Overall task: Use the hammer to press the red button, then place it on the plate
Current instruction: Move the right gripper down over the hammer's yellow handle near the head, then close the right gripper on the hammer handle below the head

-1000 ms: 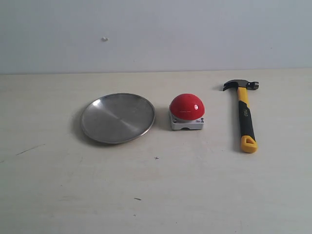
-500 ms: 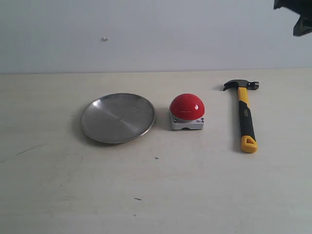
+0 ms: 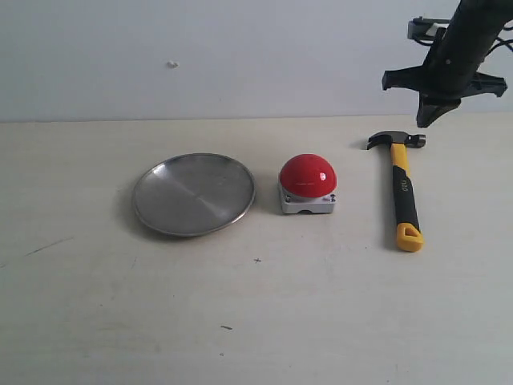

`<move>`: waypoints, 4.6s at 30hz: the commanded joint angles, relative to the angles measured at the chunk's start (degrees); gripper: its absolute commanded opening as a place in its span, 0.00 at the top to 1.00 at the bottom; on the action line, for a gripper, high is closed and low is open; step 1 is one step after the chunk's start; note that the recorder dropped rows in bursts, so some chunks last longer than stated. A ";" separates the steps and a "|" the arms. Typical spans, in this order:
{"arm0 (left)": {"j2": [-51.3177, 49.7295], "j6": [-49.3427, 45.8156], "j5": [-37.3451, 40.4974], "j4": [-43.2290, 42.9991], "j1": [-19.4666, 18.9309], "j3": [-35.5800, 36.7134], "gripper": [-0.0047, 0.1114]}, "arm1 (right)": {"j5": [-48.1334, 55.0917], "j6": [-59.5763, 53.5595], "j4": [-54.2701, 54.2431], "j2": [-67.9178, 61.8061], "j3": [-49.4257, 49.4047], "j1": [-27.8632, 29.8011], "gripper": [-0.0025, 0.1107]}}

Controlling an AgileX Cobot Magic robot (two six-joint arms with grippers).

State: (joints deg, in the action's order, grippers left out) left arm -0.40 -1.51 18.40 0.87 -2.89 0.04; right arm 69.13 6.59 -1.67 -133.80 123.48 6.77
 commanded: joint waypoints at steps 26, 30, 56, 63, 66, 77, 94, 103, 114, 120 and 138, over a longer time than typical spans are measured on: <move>0.40 0.28 -0.19 -0.12 -0.06 -0.04 0.96 | 0.84 2.02 -0.94 -16.23 11.86 -0.09 0.56; 0.40 0.28 -0.19 -0.12 -0.06 -0.04 0.96 | 0.84 2.02 -0.84 -16.23 11.86 -0.09 0.57; 0.40 0.28 -0.19 -0.12 -0.06 -0.04 0.96 | 0.84 2.02 -0.84 -16.63 11.86 -0.09 0.58; 0.40 0.28 -0.19 -0.12 -0.06 -0.04 0.96 | 0.84 2.02 -0.95 -18.17 11.86 -0.09 0.58; 0.40 0.28 -0.19 -0.12 -0.06 -0.04 0.96 | 0.84 2.02 -0.95 -18.16 11.86 -0.09 0.63; 0.40 0.28 -0.19 -0.12 -0.06 -0.04 0.96 | 0.84 1.19 2.41 -17.53 11.86 -0.09 0.98; 0.40 0.28 -0.19 -0.12 -0.06 -0.04 0.96 | 0.84 0.82 3.21 -9.60 11.86 -0.09 0.98; 0.40 -1.71 -0.19 -1.57 -0.06 -0.04 0.96 | 0.84 -0.96 0.81 -9.47 11.75 -1.13 0.98; 0.40 -5.60 -0.75 -3.72 -0.06 -0.04 0.96 | 0.84 -1.06 1.09 -9.97 10.04 -2.08 0.98; 0.40 -7.07 -1.94 -3.72 -0.06 -0.04 0.96 | 0.84 -1.66 2.09 -9.97 5.65 -2.08 0.98; 0.40 -7.17 -5.83 -3.62 -0.06 -0.04 0.96 | 0.84 -2.04 1.99 -11.83 2.61 -2.08 0.98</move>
State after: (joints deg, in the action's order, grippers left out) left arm -0.40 -8.55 13.43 -2.69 -2.89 0.04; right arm 70.35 5.12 0.00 -145.06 126.50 4.85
